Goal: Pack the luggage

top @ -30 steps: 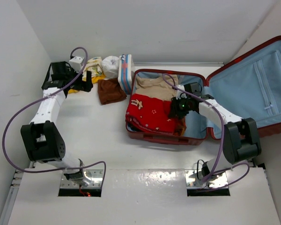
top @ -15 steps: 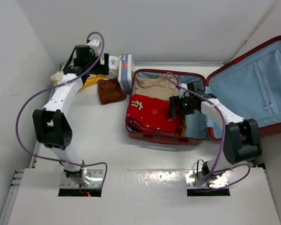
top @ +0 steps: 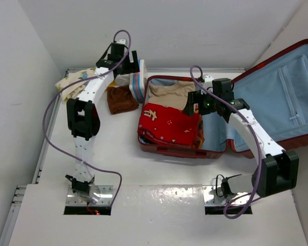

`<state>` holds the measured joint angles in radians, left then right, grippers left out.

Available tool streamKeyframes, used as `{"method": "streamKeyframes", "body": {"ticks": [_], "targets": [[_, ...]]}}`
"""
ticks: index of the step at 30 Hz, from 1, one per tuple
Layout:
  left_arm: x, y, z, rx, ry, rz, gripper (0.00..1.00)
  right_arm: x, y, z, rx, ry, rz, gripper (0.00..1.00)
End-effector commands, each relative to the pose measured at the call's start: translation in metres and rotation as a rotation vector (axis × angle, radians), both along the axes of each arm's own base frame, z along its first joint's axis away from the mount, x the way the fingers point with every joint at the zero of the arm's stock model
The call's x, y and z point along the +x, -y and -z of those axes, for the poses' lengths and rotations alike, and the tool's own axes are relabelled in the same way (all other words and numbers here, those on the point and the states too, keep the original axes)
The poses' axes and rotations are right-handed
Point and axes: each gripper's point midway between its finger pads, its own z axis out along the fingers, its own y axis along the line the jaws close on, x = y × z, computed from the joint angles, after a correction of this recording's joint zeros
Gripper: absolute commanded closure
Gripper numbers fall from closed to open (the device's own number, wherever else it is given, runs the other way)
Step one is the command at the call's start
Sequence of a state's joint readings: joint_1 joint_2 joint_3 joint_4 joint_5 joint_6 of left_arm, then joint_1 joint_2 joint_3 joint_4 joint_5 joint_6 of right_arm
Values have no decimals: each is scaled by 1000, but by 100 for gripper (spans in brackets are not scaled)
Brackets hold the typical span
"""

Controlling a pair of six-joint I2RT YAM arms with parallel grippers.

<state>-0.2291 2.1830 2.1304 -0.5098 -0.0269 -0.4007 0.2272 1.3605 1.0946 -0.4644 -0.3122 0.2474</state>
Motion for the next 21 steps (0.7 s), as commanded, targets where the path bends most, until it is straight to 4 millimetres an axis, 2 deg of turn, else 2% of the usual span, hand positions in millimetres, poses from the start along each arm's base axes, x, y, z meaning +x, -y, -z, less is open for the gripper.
{"method": "streamKeyframes", "body": {"ticks": [1,4,5,6,7,8,9,12,14,16,18,19,21], "targets": [[3,23,-4,-35,5,-19,0,1,6,-13,-17,37,35,10],[4,36,0,-51,-1,-11,0,0,13,-10,-37,41,52,9],[6,37,9,-47,-16,-11,0,0,15,-9,-38,36,58,9],[7,35,5,-45,-4,-20,0,0,18,-9,-39,34,66,9],[6,43,12,-41,-15,-8,0,-1,19,-10,-36,36,69,9],[8,41,19,-32,-25,-17,0,-1,20,-7,-40,34,74,9],[7,46,15,-30,-15,-15,0,-1,21,-7,-39,34,77,9],[12,37,30,14,-27,-55,0,1,22,-9,-34,38,91,9],[12,39,37,30,-33,-63,0,5,23,-11,-31,53,95,9],[12,36,59,52,-70,-74,0,5,25,-12,-37,50,98,9],[16,38,65,53,-74,-74,0,6,22,-15,-25,53,94,9],[16,32,78,56,-103,-88,0,7,22,-16,-25,56,96,9],[18,32,80,56,-104,-88,0,7,22,-21,-24,66,92,9]]}}
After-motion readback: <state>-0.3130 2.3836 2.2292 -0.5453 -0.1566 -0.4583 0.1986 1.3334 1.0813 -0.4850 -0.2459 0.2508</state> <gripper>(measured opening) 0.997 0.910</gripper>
